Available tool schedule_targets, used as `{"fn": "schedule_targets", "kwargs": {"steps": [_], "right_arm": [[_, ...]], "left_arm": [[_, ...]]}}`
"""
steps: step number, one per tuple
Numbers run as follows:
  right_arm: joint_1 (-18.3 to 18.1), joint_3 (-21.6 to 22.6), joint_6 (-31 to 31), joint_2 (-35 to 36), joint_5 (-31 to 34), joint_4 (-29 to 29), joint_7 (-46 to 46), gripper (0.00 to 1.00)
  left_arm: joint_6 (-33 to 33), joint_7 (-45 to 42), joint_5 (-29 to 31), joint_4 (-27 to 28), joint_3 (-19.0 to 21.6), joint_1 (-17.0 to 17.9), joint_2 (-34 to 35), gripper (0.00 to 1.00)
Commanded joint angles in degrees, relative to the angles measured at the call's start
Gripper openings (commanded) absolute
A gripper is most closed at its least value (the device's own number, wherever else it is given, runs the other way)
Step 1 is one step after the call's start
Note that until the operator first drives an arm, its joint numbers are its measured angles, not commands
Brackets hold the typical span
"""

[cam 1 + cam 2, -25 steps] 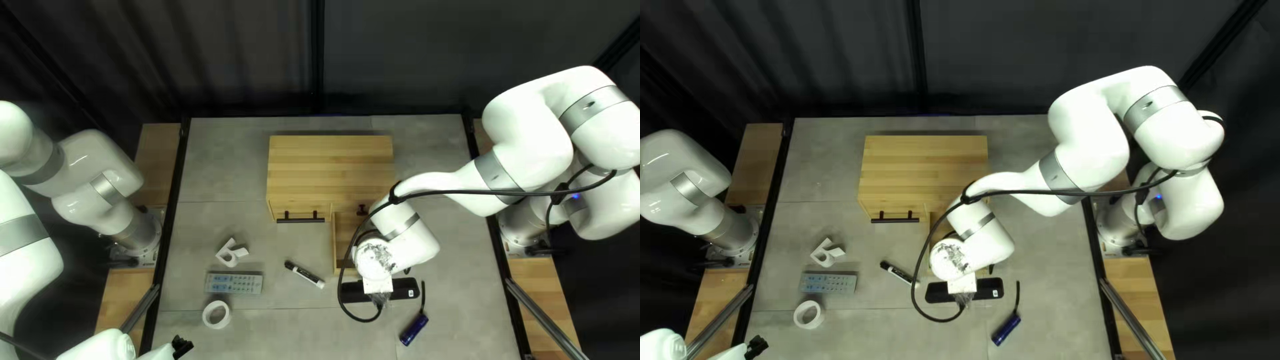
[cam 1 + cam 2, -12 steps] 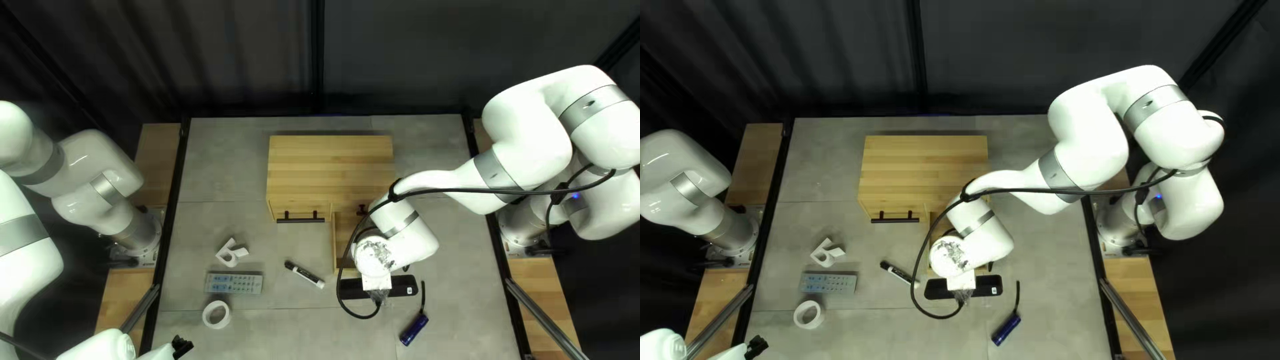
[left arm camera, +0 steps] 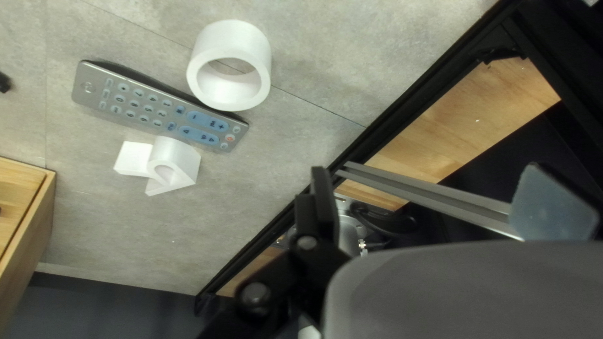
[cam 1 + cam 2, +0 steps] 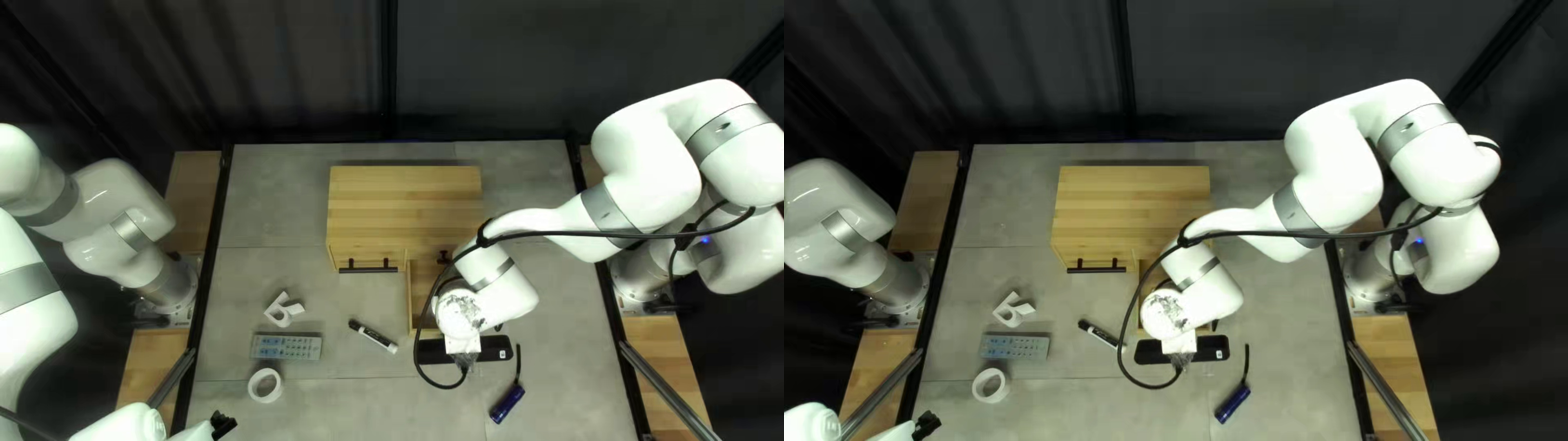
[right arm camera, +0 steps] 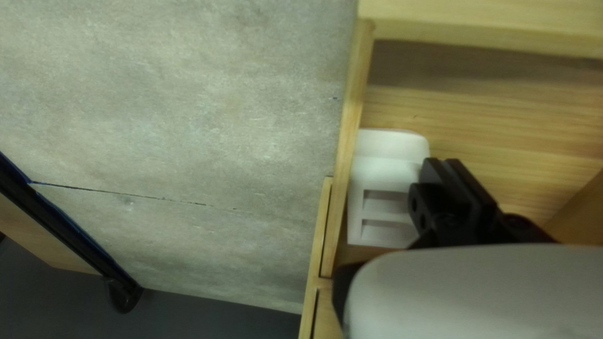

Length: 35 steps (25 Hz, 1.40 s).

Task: Open drawers and place objects into drawer and close

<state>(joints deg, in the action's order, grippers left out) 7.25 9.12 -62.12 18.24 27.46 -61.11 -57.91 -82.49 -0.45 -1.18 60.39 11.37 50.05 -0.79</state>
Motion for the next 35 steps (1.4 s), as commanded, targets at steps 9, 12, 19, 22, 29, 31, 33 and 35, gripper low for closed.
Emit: {"fn": "schedule_targets", "kwargs": {"steps": [9, 12, 19, 22, 29, 31, 33, 35], "right_arm": [[0.9, 0.2, -2.4, -1.3, 0.9, -0.9, 0.6, 0.02], [1.6, 0.9, -3.3, -0.9, 0.1, -2.3, 1.0, 0.02], [1.8, 1.1, -1.6, 1.1, -0.4, -3.1, 1.6, 0.01], [1.7, 1.0, -0.8, 2.1, -0.3, -3.7, 1.6, 0.01], [1.7, 1.0, 0.5, 3.5, -0.3, -4.3, 1.8, 0.01], [1.8, 1.1, 0.7, 3.6, -0.4, -4.3, 1.9, 0.01], [1.9, 1.2, 0.9, 3.6, -0.5, -4.1, 2.1, 0.01], [1.9, 1.2, 1.1, 3.5, -0.6, -3.8, 2.2, 0.01]], "left_arm": [[0.0, 0.0, 0.0, 0.0, 0.0, 0.0, 0.0, 1.0], [0.0, 0.0, 0.0, 0.0, 0.0, 0.0, 0.0, 1.0], [0.0, 0.0, 0.0, 0.0, 0.0, 0.0, 0.0, 1.0], [0.0, 0.0, 0.0, 0.0, 0.0, 0.0, 0.0, 1.0], [0.0, 0.0, 0.0, 0.0, 0.0, 0.0, 0.0, 1.0], [0.0, 0.0, 0.0, 0.0, 0.0, 0.0, 0.0, 1.0], [0.0, 0.0, 0.0, 0.0, 0.0, 0.0, 0.0, 1.0], [0.0, 0.0, 0.0, 0.0, 0.0, 0.0, 0.0, 1.0]]}}
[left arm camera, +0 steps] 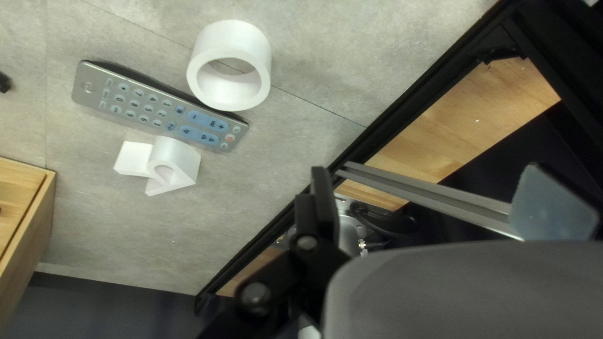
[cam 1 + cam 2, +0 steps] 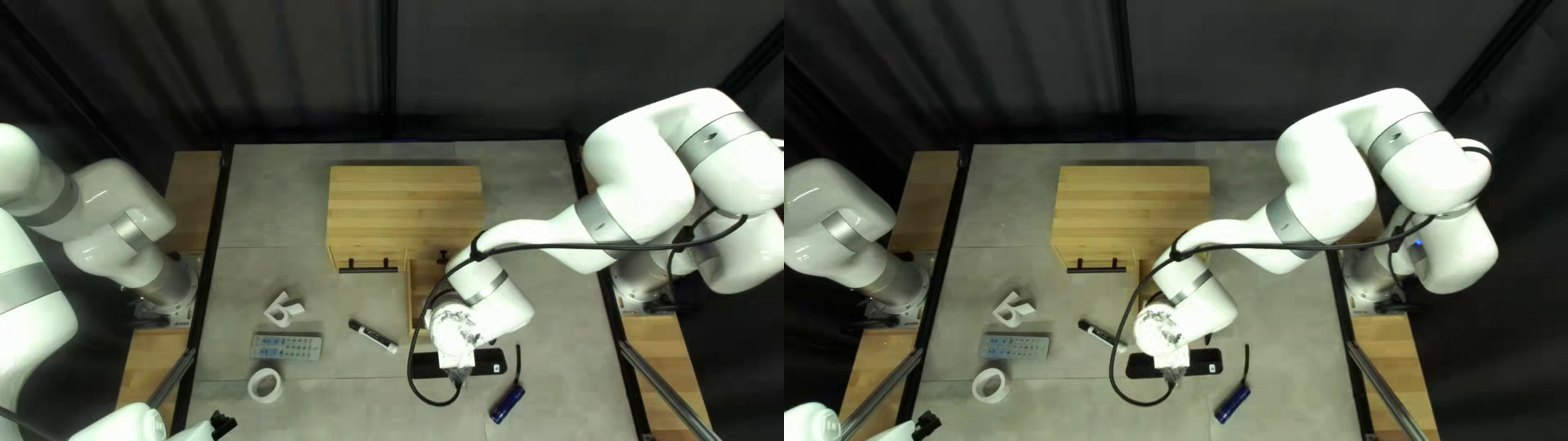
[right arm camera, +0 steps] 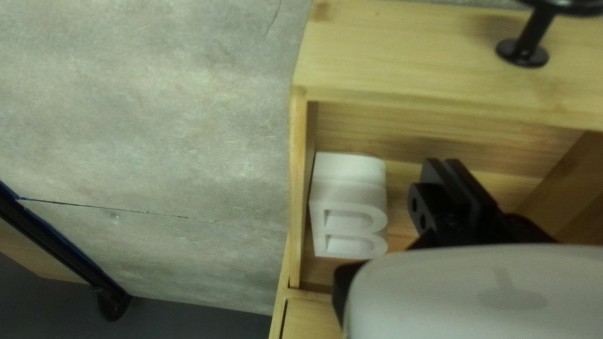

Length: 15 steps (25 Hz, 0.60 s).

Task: Open drawers and place objects into drawer and close

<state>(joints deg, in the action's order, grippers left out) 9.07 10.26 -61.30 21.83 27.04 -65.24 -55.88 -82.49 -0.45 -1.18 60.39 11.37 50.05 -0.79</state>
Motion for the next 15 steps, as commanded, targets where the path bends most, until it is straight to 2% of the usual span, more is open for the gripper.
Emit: {"fn": "schedule_targets", "kwargs": {"steps": [1, 15], "right_arm": [[0.1, 0.1, 0.2, -0.2, -0.2, 0.3, 0.2, 0.01], [0.3, 0.4, 0.3, -1.0, -0.8, 1.1, 1.1, 0.01]], "left_arm": [[0.0, 0.0, 0.0, 0.0, 0.0, 0.0, 0.0, 1.0], [0.0, 0.0, 0.0, 0.0, 0.0, 0.0, 0.0, 1.0]]}}
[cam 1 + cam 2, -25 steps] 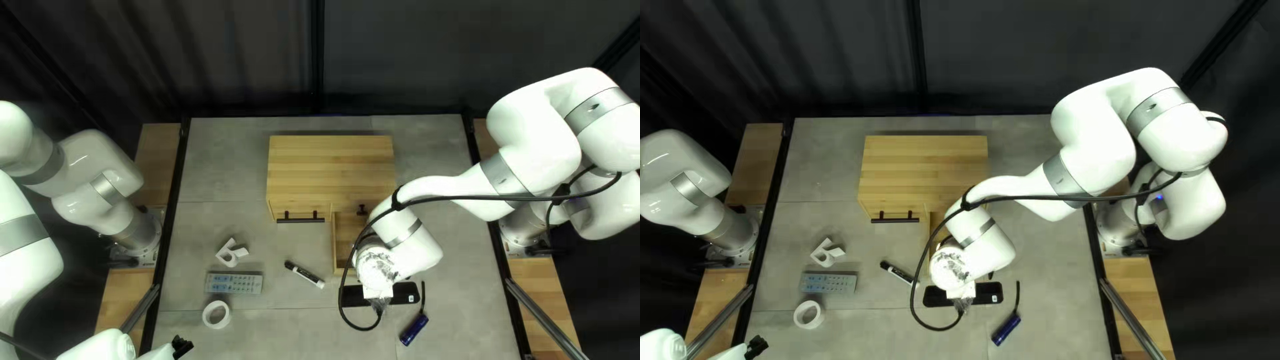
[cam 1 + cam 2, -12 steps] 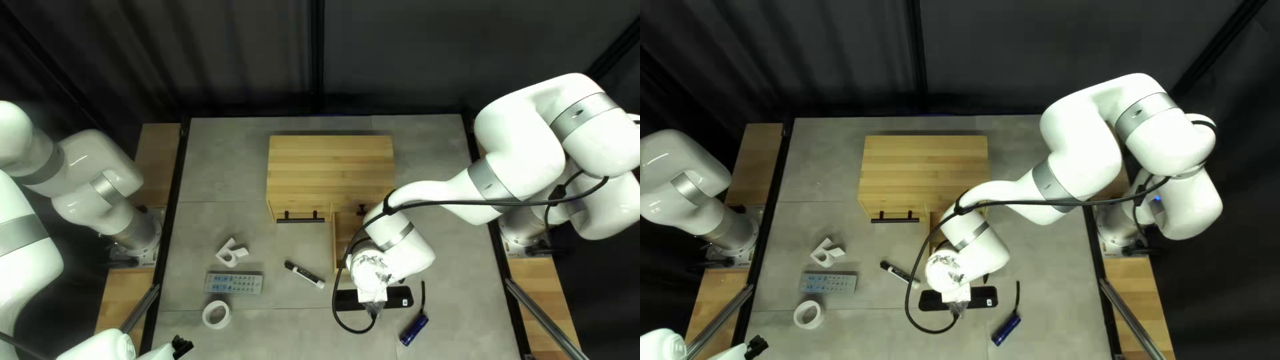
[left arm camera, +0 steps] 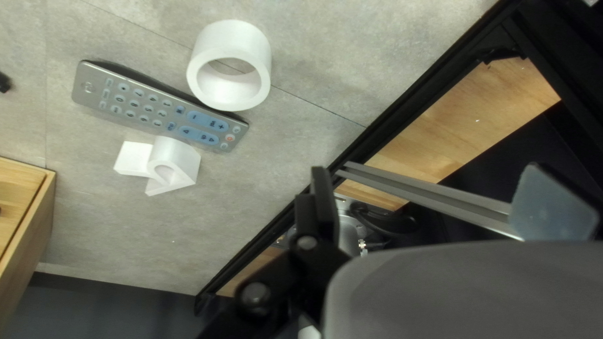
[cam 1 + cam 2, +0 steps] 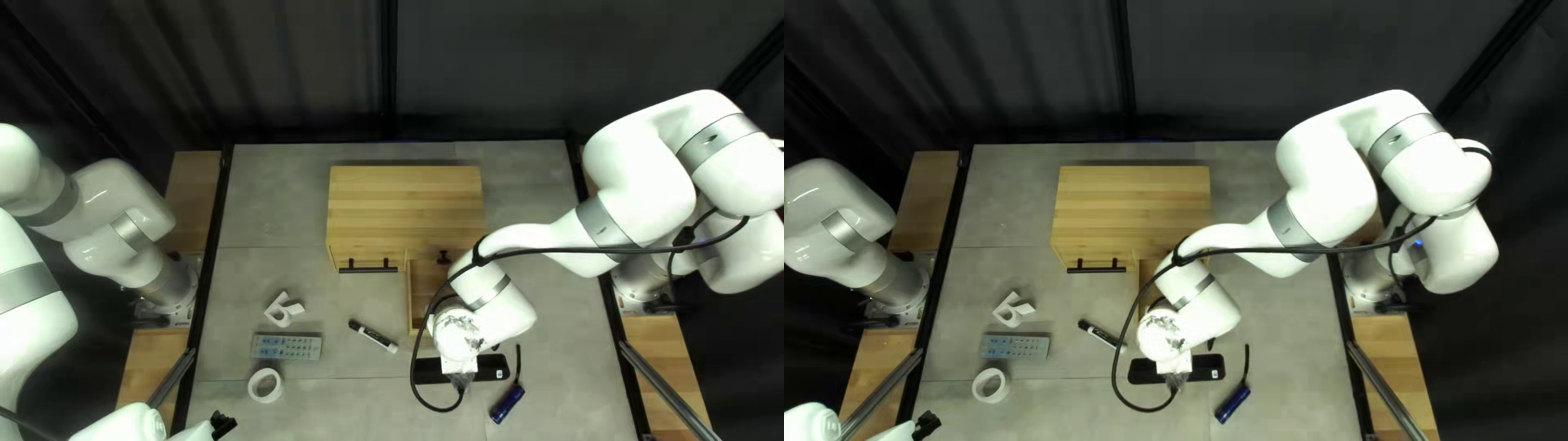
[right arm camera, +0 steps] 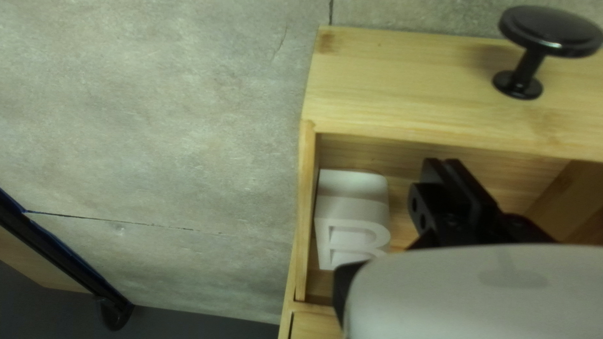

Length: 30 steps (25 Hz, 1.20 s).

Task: Open drawers and place objects into drawer and close

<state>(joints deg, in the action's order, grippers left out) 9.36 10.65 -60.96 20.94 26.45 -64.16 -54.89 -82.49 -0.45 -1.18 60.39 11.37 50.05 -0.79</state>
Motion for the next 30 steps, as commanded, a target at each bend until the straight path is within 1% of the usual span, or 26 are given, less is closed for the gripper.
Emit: {"fn": "schedule_targets", "kwargs": {"steps": [1, 19, 30], "right_arm": [[-0.1, 0.0, 0.0, -0.2, -0.3, 0.1, 0.2, 0.01], [-0.7, 0.0, 1.4, -0.2, -1.8, 0.9, 0.9, 0.0], [-1.3, -0.8, 2.1, -1.1, -1.0, 2.5, 1.1, 0.01]], "left_arm": [[0.0, 0.0, 0.0, 0.0, 0.0, 0.0, 0.0, 1.0], [0.0, 0.0, 0.0, 0.0, 0.0, 0.0, 0.0, 1.0], [0.0, 0.0, 0.0, 0.0, 0.0, 0.0, 0.0, 1.0]]}}
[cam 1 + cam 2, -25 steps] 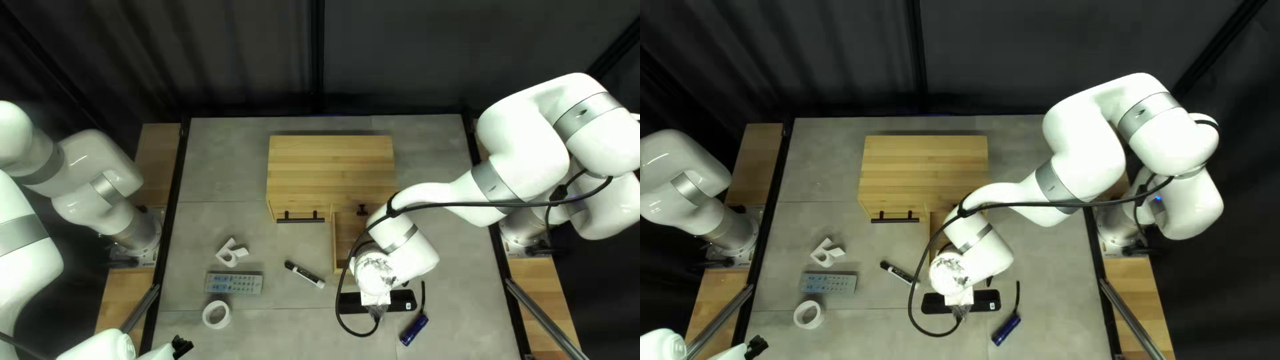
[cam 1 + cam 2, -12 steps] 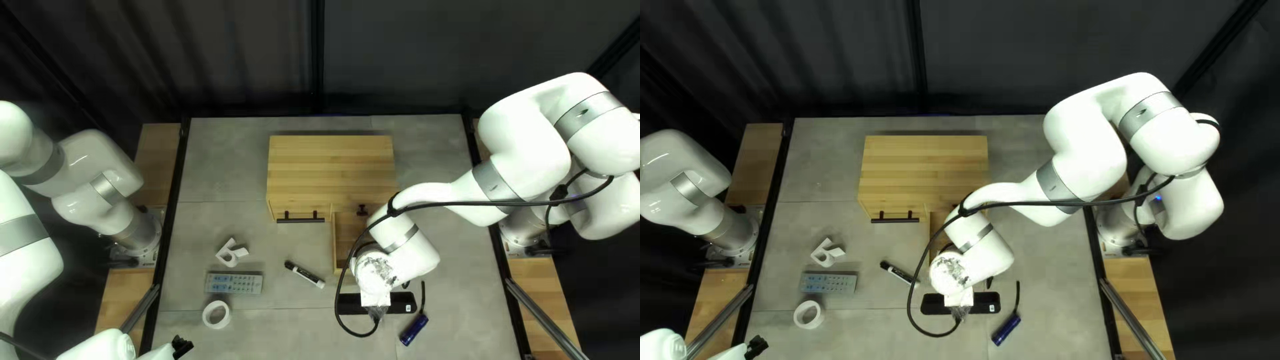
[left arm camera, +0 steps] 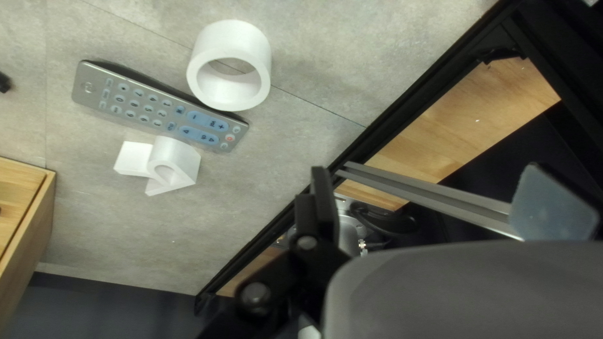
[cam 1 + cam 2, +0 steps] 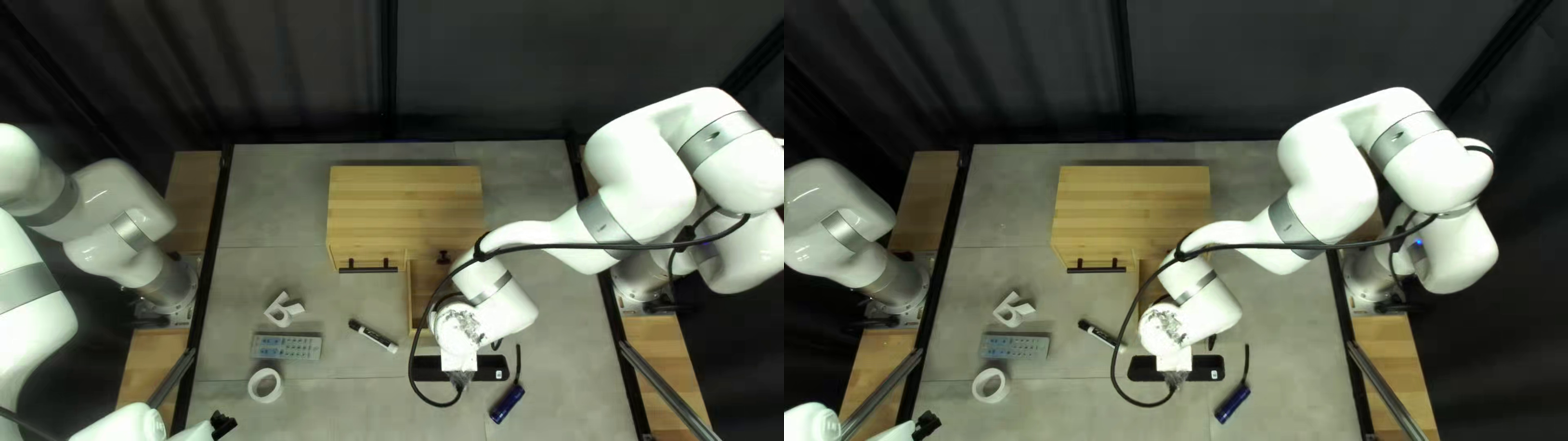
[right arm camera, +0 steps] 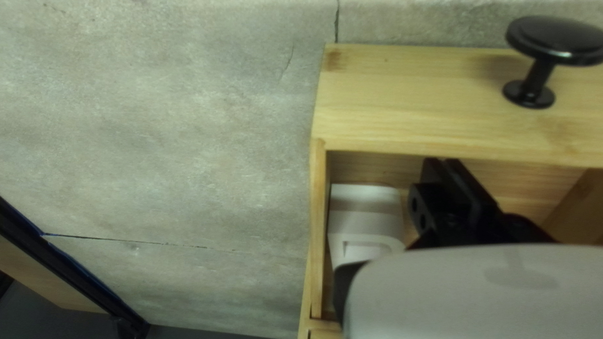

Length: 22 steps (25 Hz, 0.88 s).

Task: Open drawers and place objects into drawer and close

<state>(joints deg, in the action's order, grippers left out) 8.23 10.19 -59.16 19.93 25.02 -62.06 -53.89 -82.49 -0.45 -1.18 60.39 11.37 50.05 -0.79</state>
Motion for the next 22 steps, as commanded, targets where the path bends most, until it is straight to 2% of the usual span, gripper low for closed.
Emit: {"fn": "schedule_targets", "kwargs": {"steps": [1, 22], "right_arm": [[-0.2, -0.4, 0.4, -0.1, 0.5, 0.5, 0.1, 0.0], [-0.9, -1.4, 1.4, -0.7, 1.8, 2.2, 0.5, 0.01]], "left_arm": [[0.0, 0.0, 0.0, 0.0, 0.0, 0.0, 0.0, 1.0], [0.0, 0.0, 0.0, 0.0, 0.0, 0.0, 0.0, 1.0]]}}
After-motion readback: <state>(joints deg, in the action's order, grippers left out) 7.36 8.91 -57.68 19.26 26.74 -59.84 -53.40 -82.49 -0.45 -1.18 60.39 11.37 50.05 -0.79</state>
